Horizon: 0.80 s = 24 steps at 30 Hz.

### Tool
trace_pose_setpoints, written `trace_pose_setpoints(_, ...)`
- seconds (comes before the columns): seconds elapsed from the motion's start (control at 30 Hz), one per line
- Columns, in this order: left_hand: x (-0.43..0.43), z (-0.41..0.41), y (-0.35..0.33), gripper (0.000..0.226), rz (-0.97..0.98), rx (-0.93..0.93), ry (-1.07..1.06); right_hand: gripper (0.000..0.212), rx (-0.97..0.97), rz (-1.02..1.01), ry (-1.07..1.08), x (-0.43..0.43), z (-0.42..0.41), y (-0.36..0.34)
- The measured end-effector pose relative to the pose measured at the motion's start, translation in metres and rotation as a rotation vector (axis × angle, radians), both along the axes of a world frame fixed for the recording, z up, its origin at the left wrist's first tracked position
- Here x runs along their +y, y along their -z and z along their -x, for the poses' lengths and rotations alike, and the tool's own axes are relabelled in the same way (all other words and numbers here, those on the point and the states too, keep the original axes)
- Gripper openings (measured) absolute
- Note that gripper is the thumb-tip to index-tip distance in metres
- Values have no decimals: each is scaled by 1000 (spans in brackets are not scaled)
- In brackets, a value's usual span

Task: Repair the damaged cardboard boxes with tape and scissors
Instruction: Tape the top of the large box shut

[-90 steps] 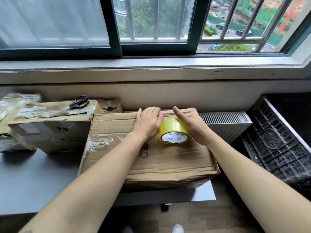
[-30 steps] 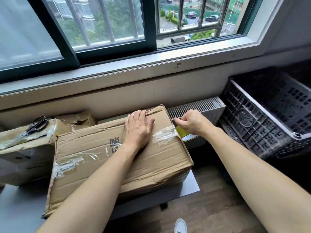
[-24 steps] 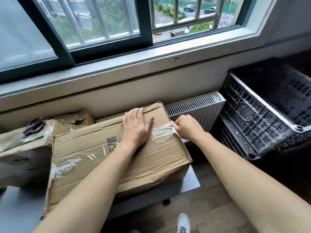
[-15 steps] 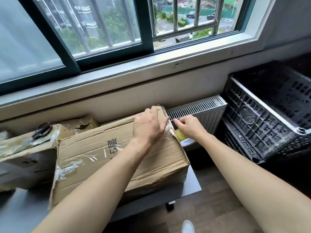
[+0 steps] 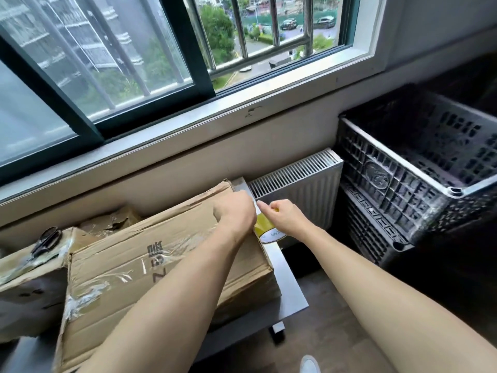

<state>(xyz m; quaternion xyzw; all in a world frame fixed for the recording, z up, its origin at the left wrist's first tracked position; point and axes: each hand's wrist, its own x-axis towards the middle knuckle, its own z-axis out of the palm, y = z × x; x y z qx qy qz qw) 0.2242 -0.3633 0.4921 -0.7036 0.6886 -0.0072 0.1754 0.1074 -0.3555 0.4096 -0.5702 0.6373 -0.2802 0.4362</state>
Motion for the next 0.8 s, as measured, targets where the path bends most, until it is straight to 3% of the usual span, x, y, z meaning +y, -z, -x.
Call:
trace_pose_setpoints(0.13,-4,-15,-5,26,49,118,46,55,-78,42,-3,1,9,-8)
trace_pose_setpoints(0.3,-15,-32,-62,21,143,272,56,52,-401,94,10,-19,15,-63)
trace_pose_setpoints(0.4,-22,-47,-107,27,197,442,31,43,-593,105,6,-32,15,-112)
trace_pose_setpoints(0.57,-21,-98,-164,32,281,768,-62,36,-862,80,-177,-43,-6,-187)
trace_pose_setpoints(0.7,-15,-159,-174,23,258,1059,-127,51,-879,118,-246,-42,-53,-230)
trace_pose_setpoints(0.8,-1,-206,-170,29,203,1176,-169,44,-770,157,-304,-43,-99,-248)
